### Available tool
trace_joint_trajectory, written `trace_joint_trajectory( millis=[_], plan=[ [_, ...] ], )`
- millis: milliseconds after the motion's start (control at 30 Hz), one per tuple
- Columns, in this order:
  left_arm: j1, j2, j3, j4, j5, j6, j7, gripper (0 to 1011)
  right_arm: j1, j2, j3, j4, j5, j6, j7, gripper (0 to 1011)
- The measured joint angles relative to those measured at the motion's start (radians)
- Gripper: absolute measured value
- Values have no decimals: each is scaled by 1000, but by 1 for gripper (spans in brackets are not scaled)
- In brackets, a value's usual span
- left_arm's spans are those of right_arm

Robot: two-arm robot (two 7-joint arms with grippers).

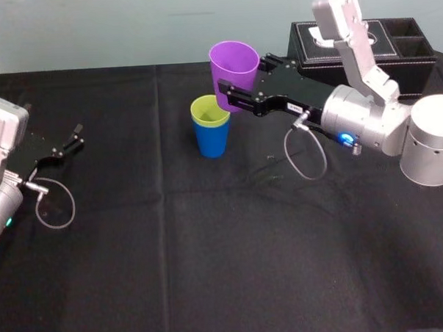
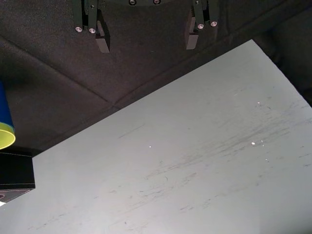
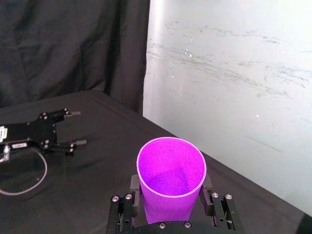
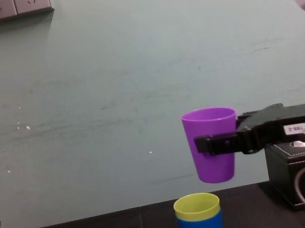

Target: Stack the three plastic cups sequentially using one hand.

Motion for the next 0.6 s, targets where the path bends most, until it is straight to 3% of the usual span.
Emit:
trace_joint_trajectory(
  millis=[167, 600],
  plan=[
    [0, 0, 0, 0, 0, 0, 0, 1010, 46, -25, -25, 51, -3, -13, -4, 720],
    [0, 0, 0, 0, 0, 0, 0, 1010, 95, -73, -54, 168, -13, -82, -3, 720]
  ],
)
